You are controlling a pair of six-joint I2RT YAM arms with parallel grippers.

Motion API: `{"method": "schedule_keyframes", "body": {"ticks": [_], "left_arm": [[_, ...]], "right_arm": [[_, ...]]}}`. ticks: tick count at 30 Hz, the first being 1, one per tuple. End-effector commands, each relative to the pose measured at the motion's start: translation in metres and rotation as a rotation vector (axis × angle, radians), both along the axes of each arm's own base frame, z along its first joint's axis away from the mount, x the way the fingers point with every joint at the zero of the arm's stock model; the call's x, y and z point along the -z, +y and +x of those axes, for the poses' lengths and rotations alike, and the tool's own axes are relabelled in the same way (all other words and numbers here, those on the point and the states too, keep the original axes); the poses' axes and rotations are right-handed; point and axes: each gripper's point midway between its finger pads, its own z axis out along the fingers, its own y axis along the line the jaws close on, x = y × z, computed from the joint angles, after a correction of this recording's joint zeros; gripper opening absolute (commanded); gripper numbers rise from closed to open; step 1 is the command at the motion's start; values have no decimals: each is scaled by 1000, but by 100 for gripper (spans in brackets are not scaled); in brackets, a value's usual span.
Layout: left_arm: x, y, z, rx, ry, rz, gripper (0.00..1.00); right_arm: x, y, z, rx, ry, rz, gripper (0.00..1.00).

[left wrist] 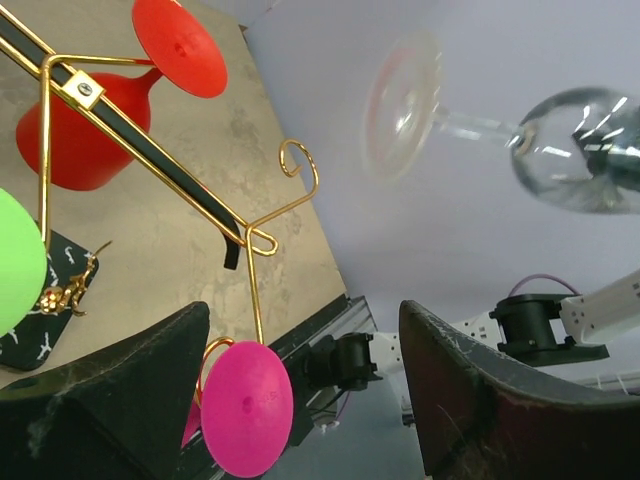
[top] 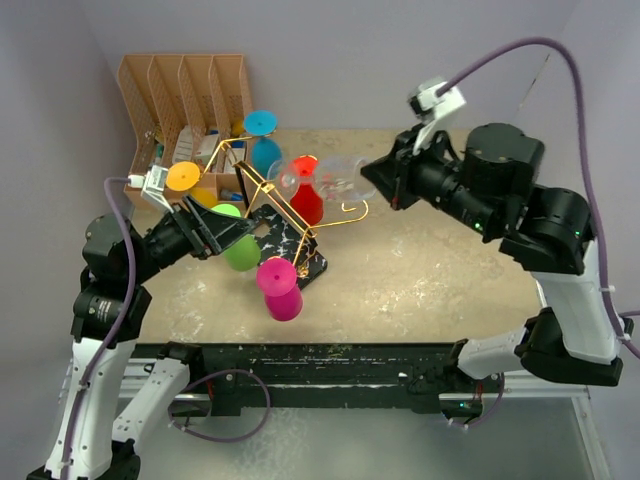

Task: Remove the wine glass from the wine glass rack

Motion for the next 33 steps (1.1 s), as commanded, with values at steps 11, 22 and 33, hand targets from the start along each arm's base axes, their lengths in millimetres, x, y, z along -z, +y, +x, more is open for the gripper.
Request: {"method": "schedule_keyframes", "body": {"ticks": [11, 22, 33], "left_arm": [[-14, 62, -18, -339, -238, 225, 79], [26, 101, -23, -502, -228, 408, 78], [69, 109, -13, -521, -178, 492, 77]], "right_arm": [[-57, -153, 142, 742, -220, -66, 0], [118, -265, 281, 839, 313, -47, 0], [180, -273, 309, 876, 405, -203, 0]]}}
